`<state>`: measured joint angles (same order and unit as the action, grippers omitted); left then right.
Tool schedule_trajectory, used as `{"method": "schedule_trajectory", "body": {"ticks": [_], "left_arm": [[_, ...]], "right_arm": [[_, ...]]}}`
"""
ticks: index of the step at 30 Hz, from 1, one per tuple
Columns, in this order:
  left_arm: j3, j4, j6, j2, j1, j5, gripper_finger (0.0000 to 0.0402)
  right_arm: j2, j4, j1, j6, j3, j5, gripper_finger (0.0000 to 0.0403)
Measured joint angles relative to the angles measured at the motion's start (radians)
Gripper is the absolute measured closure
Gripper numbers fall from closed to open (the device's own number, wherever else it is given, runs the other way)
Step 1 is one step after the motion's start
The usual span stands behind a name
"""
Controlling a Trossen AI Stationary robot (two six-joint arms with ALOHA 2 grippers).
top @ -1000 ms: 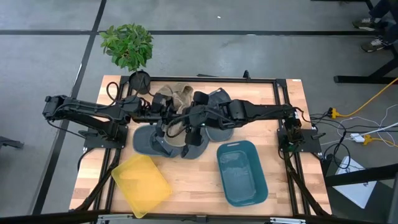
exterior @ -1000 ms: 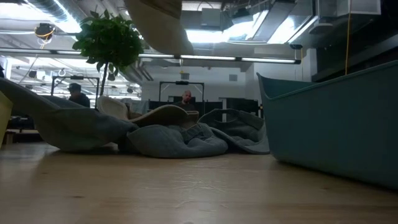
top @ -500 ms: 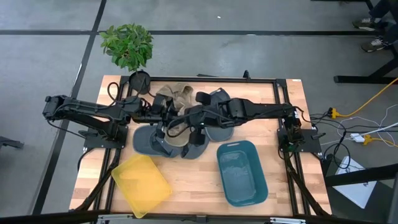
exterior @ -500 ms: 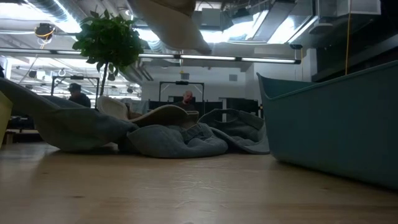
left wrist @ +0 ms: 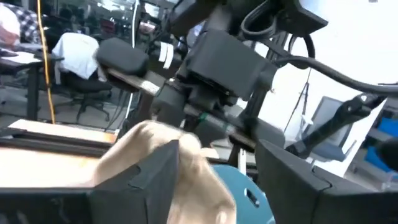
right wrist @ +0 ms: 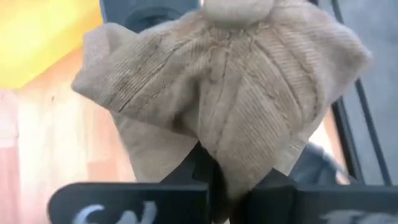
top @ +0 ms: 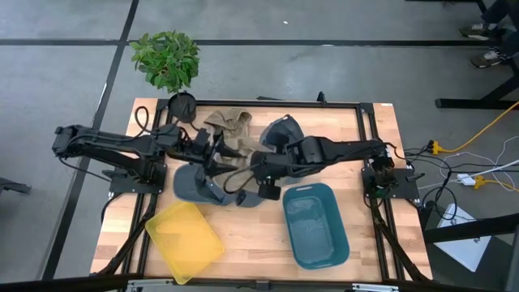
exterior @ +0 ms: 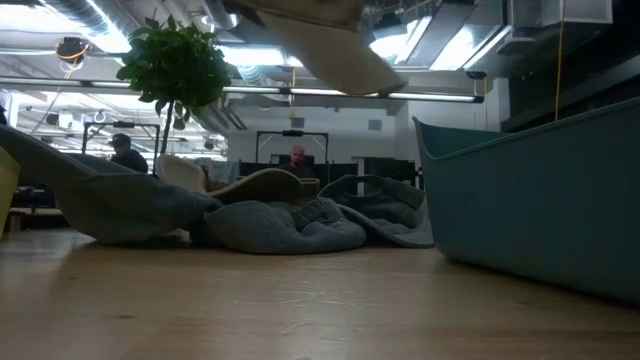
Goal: Pick & Place hat
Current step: Put the right brown cap into the blue bin
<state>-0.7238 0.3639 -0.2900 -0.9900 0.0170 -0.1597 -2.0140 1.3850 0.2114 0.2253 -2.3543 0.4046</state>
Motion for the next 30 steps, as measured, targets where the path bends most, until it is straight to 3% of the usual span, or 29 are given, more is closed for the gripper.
{"method": "schedule_trajectory", "body": {"ticks": [12,16,30], "left_arm": [[-0.001,-0.150,0.141,0.026,0.038,0.035,0.0185],[-0.001,-0.211,0.137,0.018,0.058,0.036,0.0185],[-0.001,-0.375,0.131,0.020,0.131,0.035,0.0185]], "right_arm": [[0.051,0.188,0.126,0.383,-0.001,-0.075,0.0387],[0.052,0.185,0.162,0.486,-0.001,-0.129,0.0387],[0.053,0.186,0.230,0.868,0.010,-0.129,0.0387]]}}
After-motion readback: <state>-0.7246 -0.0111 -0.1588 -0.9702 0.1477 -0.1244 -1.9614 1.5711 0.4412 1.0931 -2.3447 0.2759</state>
